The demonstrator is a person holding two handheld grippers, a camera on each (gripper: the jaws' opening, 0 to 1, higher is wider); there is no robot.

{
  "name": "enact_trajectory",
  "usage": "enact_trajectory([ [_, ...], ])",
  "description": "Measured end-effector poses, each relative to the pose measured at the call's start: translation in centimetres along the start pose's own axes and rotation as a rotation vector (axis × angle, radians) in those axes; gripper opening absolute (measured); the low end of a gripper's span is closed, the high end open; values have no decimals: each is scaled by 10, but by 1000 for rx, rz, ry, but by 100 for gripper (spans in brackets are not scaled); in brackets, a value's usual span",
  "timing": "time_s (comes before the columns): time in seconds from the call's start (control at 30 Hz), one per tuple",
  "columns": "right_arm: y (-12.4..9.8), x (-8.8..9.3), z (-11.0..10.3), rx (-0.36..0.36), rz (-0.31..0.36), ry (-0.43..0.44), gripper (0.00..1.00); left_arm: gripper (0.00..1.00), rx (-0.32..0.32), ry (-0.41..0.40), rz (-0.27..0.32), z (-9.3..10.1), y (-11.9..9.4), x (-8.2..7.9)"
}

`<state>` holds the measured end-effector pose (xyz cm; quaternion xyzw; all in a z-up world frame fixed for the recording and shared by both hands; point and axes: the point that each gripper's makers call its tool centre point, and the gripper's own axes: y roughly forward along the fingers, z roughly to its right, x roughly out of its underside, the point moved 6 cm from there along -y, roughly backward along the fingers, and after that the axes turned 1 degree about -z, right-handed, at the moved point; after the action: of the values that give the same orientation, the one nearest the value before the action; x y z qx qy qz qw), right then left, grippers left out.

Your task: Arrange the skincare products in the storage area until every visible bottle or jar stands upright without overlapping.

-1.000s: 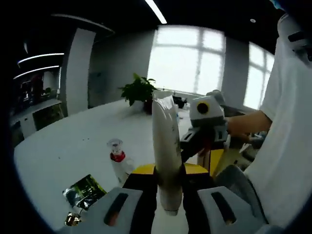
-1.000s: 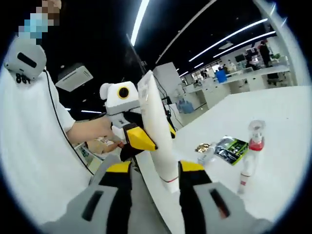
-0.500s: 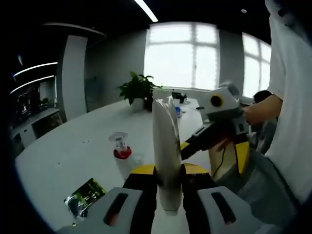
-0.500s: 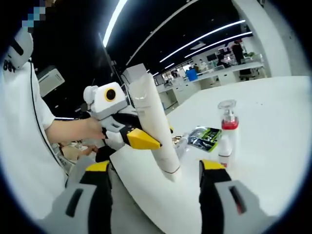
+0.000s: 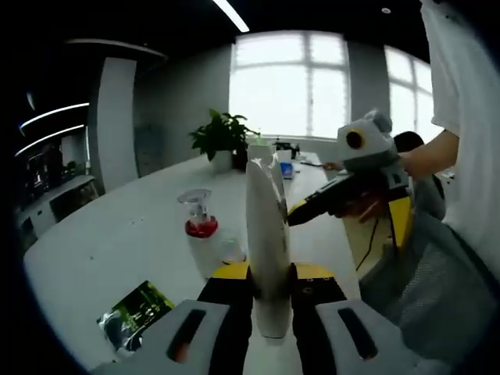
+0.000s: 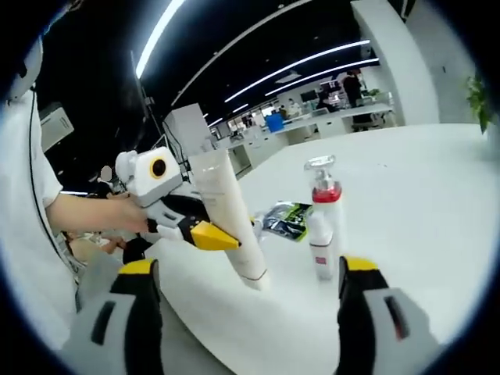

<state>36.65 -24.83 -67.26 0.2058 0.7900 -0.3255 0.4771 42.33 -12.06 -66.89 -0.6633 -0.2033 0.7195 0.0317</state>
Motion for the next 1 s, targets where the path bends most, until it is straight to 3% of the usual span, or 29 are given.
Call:
enact_trajectory([
  [0.53, 4, 5, 13, 48, -22, 13, 98, 14, 7, 63, 13, -19, 10, 7],
  [1.0, 8, 8, 21, 74, -40, 25, 97, 14, -10, 64, 39, -38, 20, 13],
])
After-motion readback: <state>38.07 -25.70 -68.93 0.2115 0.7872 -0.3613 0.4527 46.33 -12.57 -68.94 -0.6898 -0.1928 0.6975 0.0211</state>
